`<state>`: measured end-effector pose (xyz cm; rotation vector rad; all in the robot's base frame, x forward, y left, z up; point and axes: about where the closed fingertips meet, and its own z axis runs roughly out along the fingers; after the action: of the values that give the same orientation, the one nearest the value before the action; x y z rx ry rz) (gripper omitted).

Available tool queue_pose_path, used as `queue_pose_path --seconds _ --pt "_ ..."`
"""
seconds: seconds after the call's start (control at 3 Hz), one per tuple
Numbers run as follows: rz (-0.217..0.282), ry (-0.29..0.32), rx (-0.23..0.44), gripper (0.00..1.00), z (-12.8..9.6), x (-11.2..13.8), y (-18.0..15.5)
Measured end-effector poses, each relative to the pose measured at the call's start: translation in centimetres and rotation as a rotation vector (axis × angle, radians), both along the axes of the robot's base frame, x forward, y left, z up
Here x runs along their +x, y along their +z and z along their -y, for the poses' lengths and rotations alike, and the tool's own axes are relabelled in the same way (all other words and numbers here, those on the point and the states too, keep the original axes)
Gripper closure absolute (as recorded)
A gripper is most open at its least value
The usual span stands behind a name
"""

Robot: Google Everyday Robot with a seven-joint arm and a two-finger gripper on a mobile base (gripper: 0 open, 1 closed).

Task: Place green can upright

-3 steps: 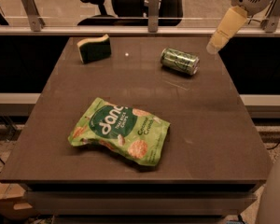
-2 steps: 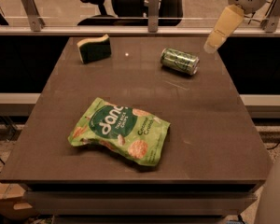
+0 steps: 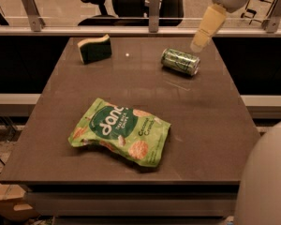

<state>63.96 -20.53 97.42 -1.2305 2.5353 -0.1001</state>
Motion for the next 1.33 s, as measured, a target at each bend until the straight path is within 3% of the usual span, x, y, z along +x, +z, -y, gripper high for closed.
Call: queue_pose_path --seconds 0.67,1.33 --pt "-0.059 0.03 0.006 0.0 -2.9 1.6 -2.7" --pt "-0.101 0.051 0.033 0.0 -4.0 3.8 -5.7"
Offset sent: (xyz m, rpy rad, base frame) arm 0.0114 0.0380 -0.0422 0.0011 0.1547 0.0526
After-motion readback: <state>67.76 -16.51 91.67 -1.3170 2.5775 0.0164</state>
